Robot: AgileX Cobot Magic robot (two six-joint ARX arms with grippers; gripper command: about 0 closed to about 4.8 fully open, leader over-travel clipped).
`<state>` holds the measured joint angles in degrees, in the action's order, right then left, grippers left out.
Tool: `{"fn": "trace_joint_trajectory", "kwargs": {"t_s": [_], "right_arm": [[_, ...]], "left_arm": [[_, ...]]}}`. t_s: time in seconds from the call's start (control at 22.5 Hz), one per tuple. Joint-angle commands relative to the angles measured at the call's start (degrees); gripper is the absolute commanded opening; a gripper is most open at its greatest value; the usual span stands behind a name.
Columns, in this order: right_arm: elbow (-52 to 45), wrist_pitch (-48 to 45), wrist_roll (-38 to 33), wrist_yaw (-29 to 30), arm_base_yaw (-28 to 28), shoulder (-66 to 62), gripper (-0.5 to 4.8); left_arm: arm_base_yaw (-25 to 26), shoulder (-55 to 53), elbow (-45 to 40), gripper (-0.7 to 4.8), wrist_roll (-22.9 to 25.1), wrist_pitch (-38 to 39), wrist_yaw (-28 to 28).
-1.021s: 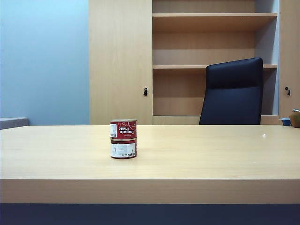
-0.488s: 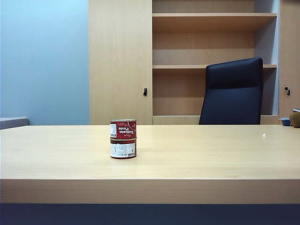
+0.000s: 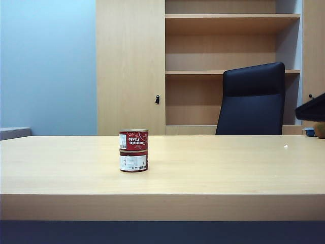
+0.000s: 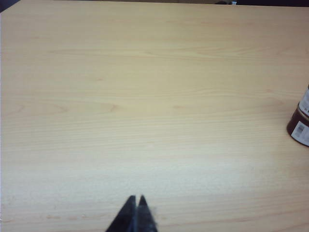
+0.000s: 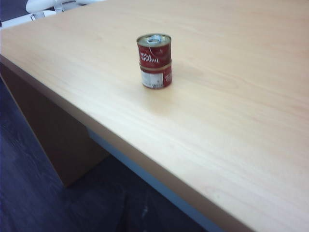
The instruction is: Stack a can of tomatoes on the right onto the can of tomatoes on the left.
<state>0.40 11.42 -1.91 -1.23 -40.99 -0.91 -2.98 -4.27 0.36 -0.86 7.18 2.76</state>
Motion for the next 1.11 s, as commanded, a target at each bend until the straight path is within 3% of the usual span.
{"fn": "trace_joint_trajectory", "kwargs": {"t_s": [0.04,0.13,0.27,0.36,0.62,0.75,1.11], "right_arm": [[-0.2,-0.9,0.0,-0.1,-0.1,0.3,0.53],[-0.2,-0.9,1.8,0.2,2.4,0.6,0.53],[-0.2,-1.1,2.2,0.5,14.2,0.6,0.53],[-0.2,-2.4,2.1,0.1,24.9,0.6,0.53],[-0.2,-4.0,2.1,0.1,40.5,1.1,0.53],[-0.3,-3.9,2.1,-0.1,43.2,1.1,0.53],[-0.3,-3.6,2.1,-0.1,43.8,1.0,0.53]], "left_arm": [[0.0,0.0,0.2,-0.05,0.2,-0.4,-0.1],[0.0,0.0,0.2,-0.05,0.2,-0.4,-0.1],[0.0,0.0,0.2,-0.05,0.2,-0.4,-0.1],[0.0,0.0,0.2,-0.05,0.2,-0.4,-0.1],[0.0,0.0,0.2,-0.05,0.2,-0.4,-0.1],[0.0,0.0,0.2,-0.05,0.2,-0.4,-0.2],[0.0,0.0,0.2,-0.05,0.2,-0.4,-0.2]]}}
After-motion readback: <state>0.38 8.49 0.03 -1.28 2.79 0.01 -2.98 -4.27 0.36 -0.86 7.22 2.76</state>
